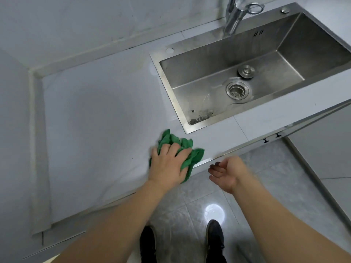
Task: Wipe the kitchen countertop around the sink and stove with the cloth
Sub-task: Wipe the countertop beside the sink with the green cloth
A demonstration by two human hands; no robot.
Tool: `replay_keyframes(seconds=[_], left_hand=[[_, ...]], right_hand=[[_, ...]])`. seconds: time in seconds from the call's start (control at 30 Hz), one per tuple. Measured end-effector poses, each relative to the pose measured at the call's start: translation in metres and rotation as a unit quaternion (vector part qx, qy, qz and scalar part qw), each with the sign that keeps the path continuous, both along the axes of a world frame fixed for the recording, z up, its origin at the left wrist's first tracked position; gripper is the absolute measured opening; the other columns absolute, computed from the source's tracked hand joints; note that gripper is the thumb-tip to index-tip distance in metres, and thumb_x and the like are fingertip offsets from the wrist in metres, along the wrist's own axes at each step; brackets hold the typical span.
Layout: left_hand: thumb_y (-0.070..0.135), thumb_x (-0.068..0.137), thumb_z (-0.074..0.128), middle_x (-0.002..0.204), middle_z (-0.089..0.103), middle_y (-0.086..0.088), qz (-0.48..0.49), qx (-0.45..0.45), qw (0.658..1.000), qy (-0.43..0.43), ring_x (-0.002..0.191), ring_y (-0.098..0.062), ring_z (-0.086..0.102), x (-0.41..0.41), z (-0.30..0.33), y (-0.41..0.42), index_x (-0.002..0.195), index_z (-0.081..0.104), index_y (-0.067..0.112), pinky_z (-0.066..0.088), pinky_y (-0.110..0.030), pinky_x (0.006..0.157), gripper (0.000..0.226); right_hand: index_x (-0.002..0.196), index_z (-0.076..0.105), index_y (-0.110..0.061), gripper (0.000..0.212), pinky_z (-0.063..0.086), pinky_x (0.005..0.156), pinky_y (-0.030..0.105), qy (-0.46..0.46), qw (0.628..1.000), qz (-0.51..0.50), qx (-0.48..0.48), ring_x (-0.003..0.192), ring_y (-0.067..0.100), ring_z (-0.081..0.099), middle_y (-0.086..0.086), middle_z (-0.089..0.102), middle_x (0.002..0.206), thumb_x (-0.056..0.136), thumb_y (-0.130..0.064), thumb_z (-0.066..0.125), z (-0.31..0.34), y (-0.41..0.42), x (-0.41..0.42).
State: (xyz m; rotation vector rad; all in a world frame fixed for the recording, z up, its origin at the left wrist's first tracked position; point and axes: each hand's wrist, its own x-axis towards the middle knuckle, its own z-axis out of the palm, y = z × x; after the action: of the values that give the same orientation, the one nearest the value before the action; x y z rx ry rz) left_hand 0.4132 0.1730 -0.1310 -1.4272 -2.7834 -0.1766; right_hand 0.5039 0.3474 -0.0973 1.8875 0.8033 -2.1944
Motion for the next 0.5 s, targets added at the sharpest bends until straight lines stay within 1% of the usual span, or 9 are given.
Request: replay_keyframes(seconds=[0.03, 0.07, 0.17, 0.2, 0.27, 0.33, 0.37, 0.47, 0.5], left_hand=[[0.046, 0.079, 0.047, 0.113, 0.057, -0.002, -0.012, -0.011, 1.0, -0.002, 0.1, -0.03, 0.054, -0.013, -0.001, -0.003, 0.123, 0.06, 0.032, 0.037, -0.045, 0.082, 0.048], [0.049, 0.082, 0.045, 0.12, 0.056, -0.004, 0.033, -0.017, 0.999, -0.006, 0.108, -0.031, 0.052, -0.028, 0.0, -0.002, 0.127, 0.057, 0.032, 0.037, -0.049, 0.086, 0.049], [0.051, 0.09, 0.039, 0.136, 0.048, -0.006, 0.228, -0.02, 0.973, -0.026, 0.125, -0.032, 0.041, -0.036, 0.001, 0.037, 0.134, 0.05, 0.028, 0.034, -0.058, 0.095, 0.05], [0.048, 0.09, 0.04, 0.134, 0.051, -0.005, 0.211, -0.003, 0.977, -0.021, 0.122, -0.032, 0.044, -0.024, 0.002, 0.053, 0.131, 0.053, 0.026, 0.036, -0.057, 0.094, 0.049], [0.042, 0.083, 0.044, 0.125, 0.058, -0.004, 0.05, 0.012, 0.999, -0.004, 0.11, -0.032, 0.052, 0.002, -0.003, 0.075, 0.125, 0.06, 0.024, 0.037, -0.051, 0.087, 0.048], [0.04, 0.082, 0.045, 0.121, 0.06, -0.002, -0.092, 0.001, 0.996, 0.022, 0.105, -0.03, 0.053, -0.013, -0.006, 0.072, 0.123, 0.062, 0.025, 0.035, -0.046, 0.083, 0.047], [0.04, 0.083, 0.045, 0.121, 0.059, -0.002, -0.09, 0.004, 0.996, 0.022, 0.105, -0.03, 0.053, -0.026, -0.004, 0.075, 0.123, 0.062, 0.026, 0.034, -0.045, 0.083, 0.046], [0.036, 0.083, 0.046, 0.119, 0.059, -0.002, 0.054, 0.024, 0.998, 0.03, 0.106, -0.03, 0.051, -0.024, -0.007, 0.089, 0.118, 0.064, 0.025, 0.034, -0.045, 0.084, 0.041], [0.035, 0.081, 0.047, 0.118, 0.06, -0.002, 0.032, 0.033, 0.998, 0.031, 0.105, -0.03, 0.051, -0.017, -0.008, 0.097, 0.118, 0.064, 0.025, 0.035, -0.045, 0.084, 0.042]], right_hand=[[0.105, 0.049, 0.007, 0.027, 0.032, 0.111, 0.048, -0.002, 1.0, -0.004, -0.003, 0.122, 0.037, 0.05, 0.023, 0.053, 0.123, 0.088, -0.003, 0.031, 0.001, 0.004, 0.003], [0.107, 0.049, 0.008, 0.028, 0.032, 0.112, 0.048, 0.0, 1.0, -0.006, -0.004, 0.126, 0.036, 0.048, 0.022, 0.051, 0.127, 0.088, -0.005, 0.032, 0.003, 0.008, 0.005], [0.109, 0.049, 0.007, 0.029, 0.033, 0.11, 0.047, 0.007, 1.0, -0.023, 0.009, 0.127, 0.035, 0.047, 0.022, 0.051, 0.131, 0.089, -0.006, 0.033, 0.006, 0.031, 0.014], [0.11, 0.05, 0.007, 0.029, 0.033, 0.11, 0.047, 0.005, 0.999, -0.027, 0.018, 0.127, 0.035, 0.047, 0.023, 0.051, 0.132, 0.089, -0.006, 0.033, 0.006, 0.035, 0.015], [0.115, 0.049, 0.008, 0.033, 0.032, 0.111, 0.046, -0.002, 0.999, -0.029, 0.02, 0.129, 0.035, 0.045, 0.023, 0.048, 0.135, 0.09, -0.005, 0.032, 0.006, 0.043, 0.02], [0.12, 0.049, 0.01, 0.038, 0.032, 0.109, 0.045, -0.004, 1.0, -0.024, 0.015, 0.13, 0.035, 0.044, 0.023, 0.049, 0.133, 0.09, -0.004, 0.031, 0.004, 0.047, 0.021], [0.115, 0.052, 0.009, 0.035, 0.033, 0.108, 0.045, -0.008, 1.0, -0.021, 0.016, 0.129, 0.035, 0.045, 0.023, 0.05, 0.129, 0.09, -0.003, 0.031, 0.002, 0.05, 0.021], [0.09, 0.051, 0.002, 0.022, 0.033, 0.109, 0.045, -0.012, 1.0, -0.022, 0.012, 0.126, 0.035, 0.048, 0.021, 0.053, 0.115, 0.09, -0.001, 0.029, -0.001, 0.061, 0.019], [0.093, 0.051, 0.002, 0.022, 0.033, 0.11, 0.045, -0.01, 0.999, -0.026, 0.016, 0.124, 0.035, 0.049, 0.02, 0.053, 0.113, 0.089, 0.001, 0.029, -0.002, 0.063, 0.018]])
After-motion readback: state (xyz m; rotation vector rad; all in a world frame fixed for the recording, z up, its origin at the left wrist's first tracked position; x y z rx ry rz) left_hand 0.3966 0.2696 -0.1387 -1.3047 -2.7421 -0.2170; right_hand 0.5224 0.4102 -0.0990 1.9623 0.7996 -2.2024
